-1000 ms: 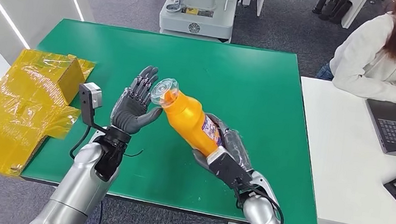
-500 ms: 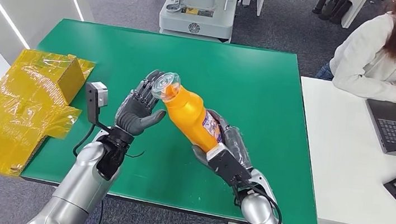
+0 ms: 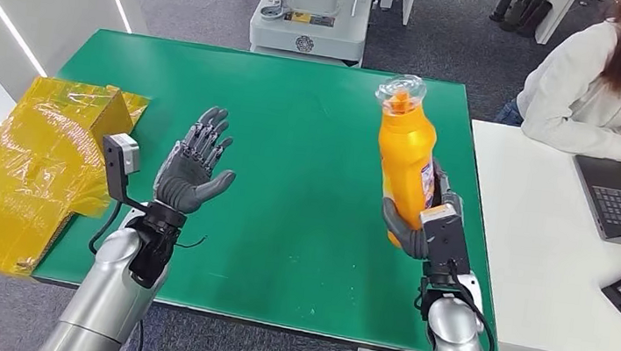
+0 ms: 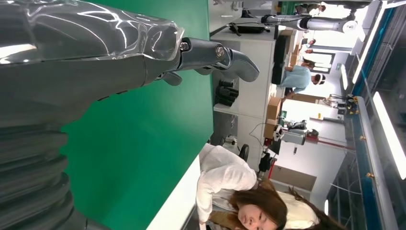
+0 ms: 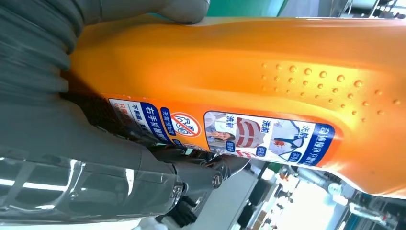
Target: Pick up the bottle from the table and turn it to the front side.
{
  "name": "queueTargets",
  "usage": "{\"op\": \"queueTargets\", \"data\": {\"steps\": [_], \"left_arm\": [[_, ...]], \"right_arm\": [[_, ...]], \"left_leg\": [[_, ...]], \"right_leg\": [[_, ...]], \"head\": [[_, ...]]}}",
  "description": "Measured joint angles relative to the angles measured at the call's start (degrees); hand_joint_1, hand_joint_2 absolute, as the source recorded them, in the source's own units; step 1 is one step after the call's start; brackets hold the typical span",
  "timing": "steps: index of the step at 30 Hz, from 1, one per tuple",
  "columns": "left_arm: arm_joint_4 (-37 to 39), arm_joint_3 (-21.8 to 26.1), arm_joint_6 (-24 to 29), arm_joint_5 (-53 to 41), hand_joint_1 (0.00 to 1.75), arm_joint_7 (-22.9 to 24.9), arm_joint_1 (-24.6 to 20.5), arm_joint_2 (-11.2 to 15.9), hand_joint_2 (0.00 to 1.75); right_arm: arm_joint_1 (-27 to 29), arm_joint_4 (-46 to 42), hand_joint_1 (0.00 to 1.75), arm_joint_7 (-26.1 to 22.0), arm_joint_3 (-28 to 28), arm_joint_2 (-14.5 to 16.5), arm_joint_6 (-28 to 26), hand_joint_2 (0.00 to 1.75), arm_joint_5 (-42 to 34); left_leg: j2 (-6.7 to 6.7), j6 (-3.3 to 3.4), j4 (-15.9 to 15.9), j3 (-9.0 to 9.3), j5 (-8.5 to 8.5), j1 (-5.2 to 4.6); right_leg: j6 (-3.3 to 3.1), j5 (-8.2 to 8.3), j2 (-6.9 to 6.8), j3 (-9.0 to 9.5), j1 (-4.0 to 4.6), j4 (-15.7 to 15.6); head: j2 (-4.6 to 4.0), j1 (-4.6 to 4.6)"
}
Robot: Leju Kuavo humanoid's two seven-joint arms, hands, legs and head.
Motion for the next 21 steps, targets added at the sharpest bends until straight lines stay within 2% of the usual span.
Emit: {"op": "queueTargets", "data": {"steps": [6,14,21], "left_arm": [[-0.28,0.02,-0.55,-0.02,0.00,-0.01,0.23,0.25,1.75],[-0.24,-0.74,-1.50,-0.05,0.00,0.10,-0.76,-0.79,1.75],[0.81,-3.47,-1.95,-0.10,0.00,1.29,-3.85,-3.26,1.75]], "right_arm": [[-0.18,0.13,1.75,-0.24,-0.93,0.00,0.62,1.75,0.07],[-3.24,3.45,1.75,-0.97,0.70,1.01,0.69,1.75,0.24],[-8.11,8.60,1.75,-0.23,5.91,4.31,1.76,1.75,2.13]], "left_leg": [[0.00,0.00,0.00,0.00,0.00,0.01],[0.00,0.00,0.00,-0.02,0.01,0.00],[0.02,0.00,0.02,-0.02,0.01,0.01]], "right_leg": [[0.00,0.00,0.00,-0.01,0.00,0.02],[0.00,0.00,0.00,-0.03,0.00,0.04],[-0.01,0.01,0.01,-0.06,0.01,0.06]], "head": [[0.00,-0.01],[0.00,0.00],[0.00,-0.01]]}}
